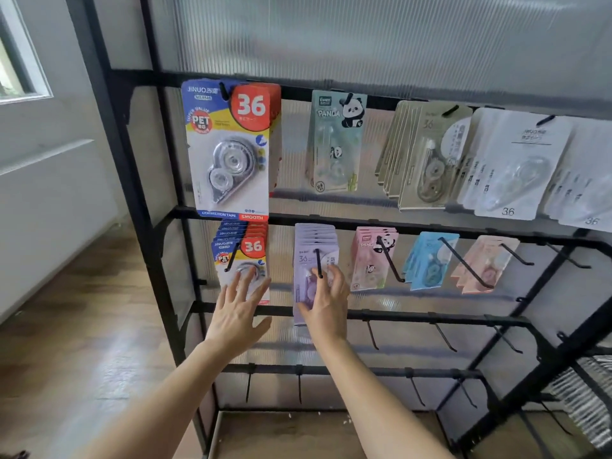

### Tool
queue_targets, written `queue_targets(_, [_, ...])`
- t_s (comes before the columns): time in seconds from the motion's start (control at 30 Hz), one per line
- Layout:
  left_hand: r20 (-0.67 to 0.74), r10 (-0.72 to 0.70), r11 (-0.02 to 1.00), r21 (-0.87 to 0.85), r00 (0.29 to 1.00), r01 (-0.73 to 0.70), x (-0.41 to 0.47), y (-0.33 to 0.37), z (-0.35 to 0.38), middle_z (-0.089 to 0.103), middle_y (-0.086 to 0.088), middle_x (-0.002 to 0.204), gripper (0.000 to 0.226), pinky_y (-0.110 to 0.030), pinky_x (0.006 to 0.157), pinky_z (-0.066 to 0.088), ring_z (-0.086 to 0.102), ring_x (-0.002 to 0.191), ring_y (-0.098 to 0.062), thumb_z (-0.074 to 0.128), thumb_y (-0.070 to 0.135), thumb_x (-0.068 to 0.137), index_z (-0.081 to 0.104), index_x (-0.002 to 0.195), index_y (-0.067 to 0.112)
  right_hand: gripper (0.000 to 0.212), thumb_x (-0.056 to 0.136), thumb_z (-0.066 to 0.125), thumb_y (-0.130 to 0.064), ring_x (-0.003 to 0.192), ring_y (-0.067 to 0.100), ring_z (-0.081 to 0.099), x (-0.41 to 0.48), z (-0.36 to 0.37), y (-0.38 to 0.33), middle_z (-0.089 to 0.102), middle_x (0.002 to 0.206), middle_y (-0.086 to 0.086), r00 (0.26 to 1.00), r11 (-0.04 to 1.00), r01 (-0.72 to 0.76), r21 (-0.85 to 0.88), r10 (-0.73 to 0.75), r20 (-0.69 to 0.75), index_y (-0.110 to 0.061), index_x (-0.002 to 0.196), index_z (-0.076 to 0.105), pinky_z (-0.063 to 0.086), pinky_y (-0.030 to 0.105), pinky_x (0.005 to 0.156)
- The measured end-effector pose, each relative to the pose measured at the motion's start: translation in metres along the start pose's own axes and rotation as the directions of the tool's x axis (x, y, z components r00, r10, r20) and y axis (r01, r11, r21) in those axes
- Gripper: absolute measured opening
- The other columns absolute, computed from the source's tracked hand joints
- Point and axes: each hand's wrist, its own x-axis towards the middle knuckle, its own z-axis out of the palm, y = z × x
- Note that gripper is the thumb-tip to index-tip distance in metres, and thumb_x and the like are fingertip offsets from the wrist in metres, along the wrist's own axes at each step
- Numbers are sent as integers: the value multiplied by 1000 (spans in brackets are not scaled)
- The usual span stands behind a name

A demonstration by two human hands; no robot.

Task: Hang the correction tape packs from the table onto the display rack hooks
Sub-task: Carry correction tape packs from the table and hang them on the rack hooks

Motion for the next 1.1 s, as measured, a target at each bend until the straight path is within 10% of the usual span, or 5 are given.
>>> queue_targets(0.37, [33, 8, 1000, 13, 999, -8, -28, -2, -4, -5, -6, 161, 78, -43, 118, 3, -5, 148, -28, 54, 44, 92, 7, 153, 32, 98, 62, 89, -23, 126, 41, 46, -30, -20, -9, 42, 142, 22, 995, 989, -32, -146, 46, 90, -27, 138, 27, 52, 53, 88])
queue_targets(0.63, [159, 7, 1000, -22, 987, -4, -88, 25, 4, -5, -6, 161, 74, -43, 118, 6, -2, 148, -28, 50, 48, 92, 11, 153, 31, 71, 95, 55, -33, 145, 27, 15, -104, -78, -13, 13, 159, 11, 901, 953, -93, -287, 203, 382, -24, 153, 14, 26, 44, 113])
queue_targets(1.1, [224, -76, 997, 21, 972, 73, -241, 124, 24, -6, -5, 161, 73, -44, 118, 6, -1, 147, -28, 50, 46, 94, 9, 153, 32, 63, 99, 48, -30, 142, 36, 18, -258, -184, 20, 7, 159, 10, 759, 933, -163, -321, 326, 564, -23, 152, 15, 19, 45, 114])
